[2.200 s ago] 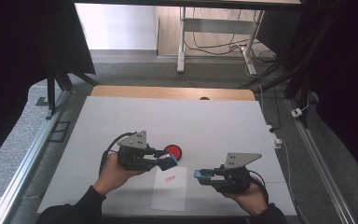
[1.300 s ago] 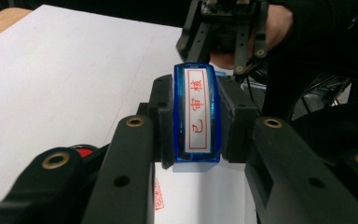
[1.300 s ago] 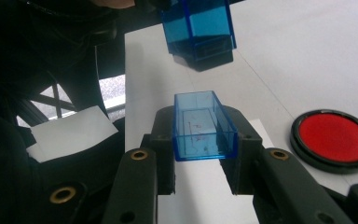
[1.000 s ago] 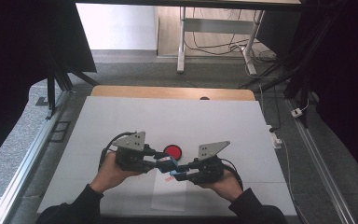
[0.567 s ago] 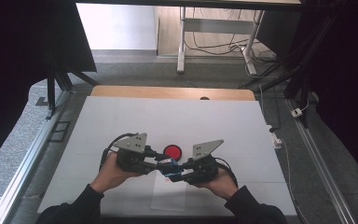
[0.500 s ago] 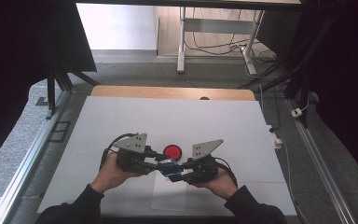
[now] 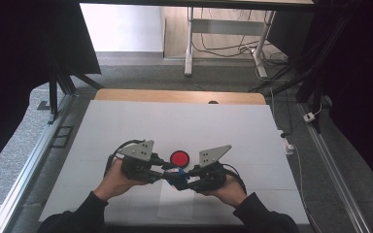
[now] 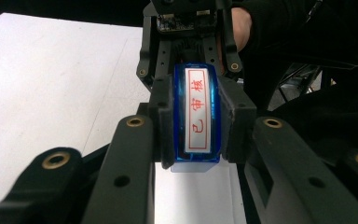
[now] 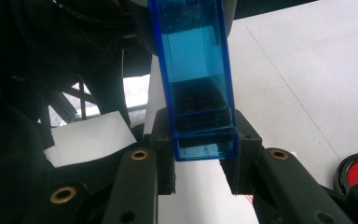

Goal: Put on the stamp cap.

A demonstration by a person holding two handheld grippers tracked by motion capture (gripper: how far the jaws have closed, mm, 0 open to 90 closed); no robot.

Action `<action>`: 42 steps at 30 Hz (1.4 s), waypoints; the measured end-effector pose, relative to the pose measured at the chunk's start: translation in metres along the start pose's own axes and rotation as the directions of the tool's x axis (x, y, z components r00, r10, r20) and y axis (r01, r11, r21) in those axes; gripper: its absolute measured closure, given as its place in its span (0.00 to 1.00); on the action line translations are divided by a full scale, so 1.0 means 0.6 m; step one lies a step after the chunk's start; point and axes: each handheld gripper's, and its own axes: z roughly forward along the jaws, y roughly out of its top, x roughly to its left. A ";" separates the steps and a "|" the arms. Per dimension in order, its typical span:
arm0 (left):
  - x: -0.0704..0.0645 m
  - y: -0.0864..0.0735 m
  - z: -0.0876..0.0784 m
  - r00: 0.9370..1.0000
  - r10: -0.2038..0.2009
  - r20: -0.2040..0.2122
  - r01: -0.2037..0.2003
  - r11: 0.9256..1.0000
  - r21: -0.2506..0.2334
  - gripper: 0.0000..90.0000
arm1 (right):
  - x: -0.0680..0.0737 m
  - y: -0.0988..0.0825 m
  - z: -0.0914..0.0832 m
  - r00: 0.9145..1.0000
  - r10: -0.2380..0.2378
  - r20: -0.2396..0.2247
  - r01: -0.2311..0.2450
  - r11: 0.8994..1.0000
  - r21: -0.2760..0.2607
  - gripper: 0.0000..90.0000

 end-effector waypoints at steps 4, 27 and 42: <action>0.003 -0.003 0.000 1.000 -0.014 0.022 0.014 1.000 -0.012 0.78 | 0.003 0.002 0.000 1.000 -0.027 0.003 0.027 1.000 0.002 0.77; 0.009 -0.009 0.003 0.998 -0.046 0.052 0.048 0.998 -0.046 0.78 | 0.006 0.003 -0.004 0.999 -0.051 0.002 0.051 0.999 -0.004 0.77; 0.007 -0.005 0.003 0.998 -0.057 0.017 0.057 0.998 -0.037 0.78 | 0.003 0.000 -0.002 0.999 -0.014 0.047 0.014 1.000 -0.012 0.68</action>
